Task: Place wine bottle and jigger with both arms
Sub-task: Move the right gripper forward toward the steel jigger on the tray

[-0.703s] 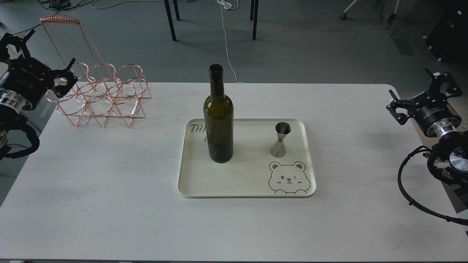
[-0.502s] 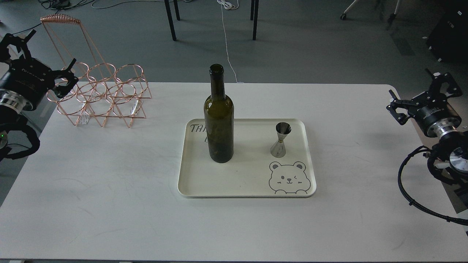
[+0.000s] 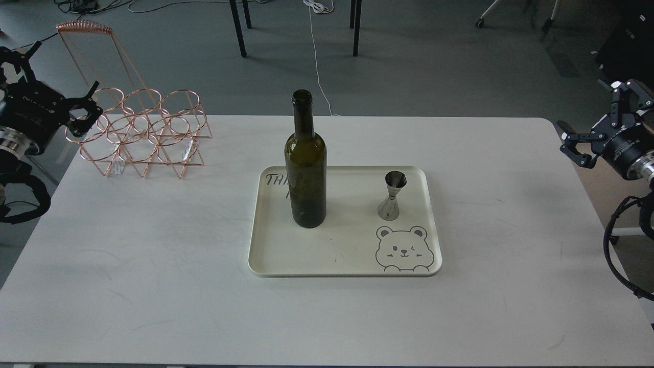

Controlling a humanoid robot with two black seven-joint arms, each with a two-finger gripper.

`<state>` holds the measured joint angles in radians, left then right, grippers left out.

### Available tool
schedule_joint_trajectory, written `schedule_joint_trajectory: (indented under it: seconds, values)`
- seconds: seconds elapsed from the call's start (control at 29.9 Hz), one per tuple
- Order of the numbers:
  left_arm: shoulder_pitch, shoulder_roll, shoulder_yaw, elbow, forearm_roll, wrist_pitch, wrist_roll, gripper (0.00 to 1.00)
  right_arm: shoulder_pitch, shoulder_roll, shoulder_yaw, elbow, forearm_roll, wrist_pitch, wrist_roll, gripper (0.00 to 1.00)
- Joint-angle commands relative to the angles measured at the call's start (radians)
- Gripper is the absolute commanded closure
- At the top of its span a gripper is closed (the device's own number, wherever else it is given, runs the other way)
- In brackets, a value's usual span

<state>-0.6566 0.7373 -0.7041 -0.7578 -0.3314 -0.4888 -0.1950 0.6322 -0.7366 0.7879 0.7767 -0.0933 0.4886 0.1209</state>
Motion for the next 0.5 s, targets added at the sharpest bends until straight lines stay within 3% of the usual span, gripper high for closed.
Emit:
schedule_joint_trajectory:
  seconds: [0.0,0.2,0.47]
  values:
    - [0.0,-0.001,0.0,0.0,0.0,0.0,0.0,0.01,0.0,-0.082,0.007,0.191,-0.193,0.0,-0.001,0.01]
    - [0.0,-0.006,0.0,0.0,0.0,0.0,0.0,0.01,-0.014,-0.156,-0.004,0.516,-0.469,0.0,-0.001,0.01]
    - [0.0,0.002,0.0,0.0,0.0,0.0,0.0,0.01,-0.039,-0.089,-0.085,0.694,-1.053,-0.214,0.0,0.01]
